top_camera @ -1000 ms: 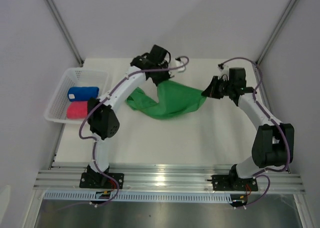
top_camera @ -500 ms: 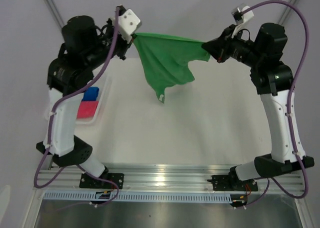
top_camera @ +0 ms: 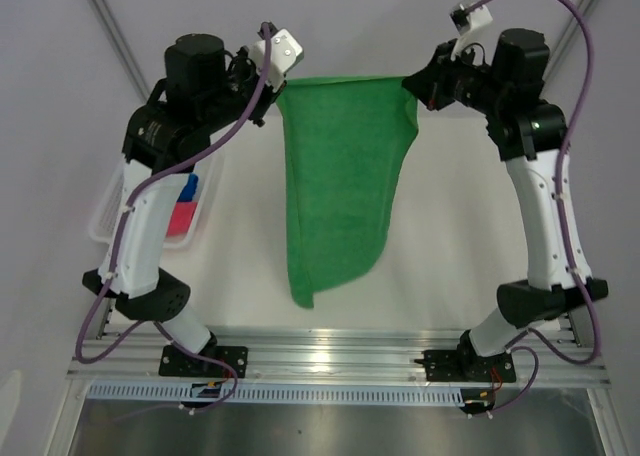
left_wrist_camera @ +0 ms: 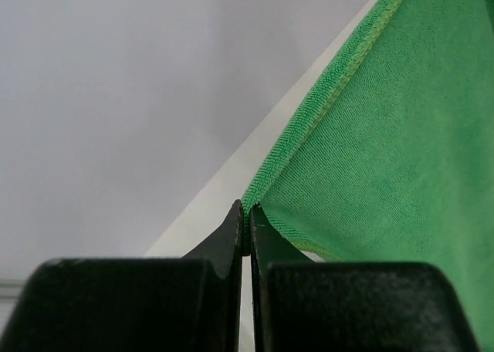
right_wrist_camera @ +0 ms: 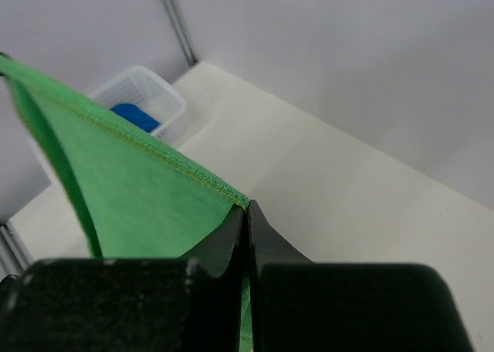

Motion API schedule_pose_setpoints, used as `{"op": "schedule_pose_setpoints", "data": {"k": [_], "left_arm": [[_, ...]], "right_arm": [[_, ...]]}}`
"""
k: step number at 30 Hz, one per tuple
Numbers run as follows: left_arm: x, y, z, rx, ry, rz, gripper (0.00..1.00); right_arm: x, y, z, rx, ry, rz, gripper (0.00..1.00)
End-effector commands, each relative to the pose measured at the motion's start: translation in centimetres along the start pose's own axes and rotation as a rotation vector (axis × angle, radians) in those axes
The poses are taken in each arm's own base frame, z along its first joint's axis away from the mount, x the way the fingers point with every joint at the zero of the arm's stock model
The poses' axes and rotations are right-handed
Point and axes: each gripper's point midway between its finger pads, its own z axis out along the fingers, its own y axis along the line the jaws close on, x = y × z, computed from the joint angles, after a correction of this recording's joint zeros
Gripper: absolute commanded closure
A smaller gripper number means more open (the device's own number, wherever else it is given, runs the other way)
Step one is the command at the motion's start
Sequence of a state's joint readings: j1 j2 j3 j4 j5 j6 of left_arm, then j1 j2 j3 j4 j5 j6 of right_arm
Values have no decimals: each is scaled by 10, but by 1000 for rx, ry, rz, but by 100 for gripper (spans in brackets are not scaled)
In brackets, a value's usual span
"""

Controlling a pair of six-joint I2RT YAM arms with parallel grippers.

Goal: Roll the towels
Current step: Flatten the towel

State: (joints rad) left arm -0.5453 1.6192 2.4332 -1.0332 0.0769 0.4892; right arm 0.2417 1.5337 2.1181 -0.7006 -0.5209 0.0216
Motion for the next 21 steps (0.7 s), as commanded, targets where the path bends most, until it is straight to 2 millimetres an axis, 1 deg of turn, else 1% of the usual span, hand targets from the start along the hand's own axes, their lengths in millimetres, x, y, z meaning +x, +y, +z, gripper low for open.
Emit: {"op": "schedule_pose_setpoints", "data": {"k": [1, 2, 3, 4, 5, 6, 7, 8, 9, 10, 11, 12, 13, 14, 17, 18, 19, 21], "left_arm": [[19, 39, 23, -154, 66, 6, 99], [20, 46, 28, -178, 64, 6, 99], [14, 58, 33, -221, 39, 7, 99], [17, 68, 39, -250, 42, 5, 99], [20, 74, 51, -268, 43, 2, 99], [17, 88, 57, -313, 18, 5, 99], [16, 96, 62, -338, 9, 13, 99], [21, 102, 75, -355, 10, 18, 99], [14, 118, 78, -410, -28, 21, 99], [14, 125, 82, -435, -38, 25, 99], [14, 133, 90, -457, -49, 39, 99], [1, 145, 85, -506, -95, 47, 99], [-5, 151, 84, -527, -110, 70, 99], [-18, 156, 77, -551, -151, 81, 99], [-36, 163, 68, -580, -207, 121, 99], [-37, 165, 68, -588, -211, 128, 99], [-39, 167, 67, -596, -215, 145, 99], [-36, 170, 69, -599, -210, 149, 99]], "right_arm": [[-12, -56, 23, 177, -23, -19, 100], [-14, -62, 32, 184, -27, -21, 100], [-19, -68, 41, 188, -48, -31, 100], [-8, -87, 64, 210, -32, -22, 100], [-23, -92, 68, 219, -78, -43, 100], [-35, -99, 75, 230, -131, -49, 100], [-27, -119, 93, 278, -135, -35, 100], [-44, -122, 93, 295, -190, -52, 100], [-58, -129, 96, 317, -253, -72, 100], [-58, -144, 102, 369, -279, -57, 100], [-67, -149, 100, 388, -318, -60, 100], [-85, -154, 94, 406, -390, -70, 100], [-95, -161, 88, 445, -432, -63, 100], [-110, -161, 81, 459, -486, -85, 100], [-131, -160, 68, 510, -557, -167, 100], [-136, -160, 66, 516, -573, -171, 100], [-138, -161, 65, 528, -571, -215, 100], [-137, -162, 66, 534, -563, -244, 100]]}}
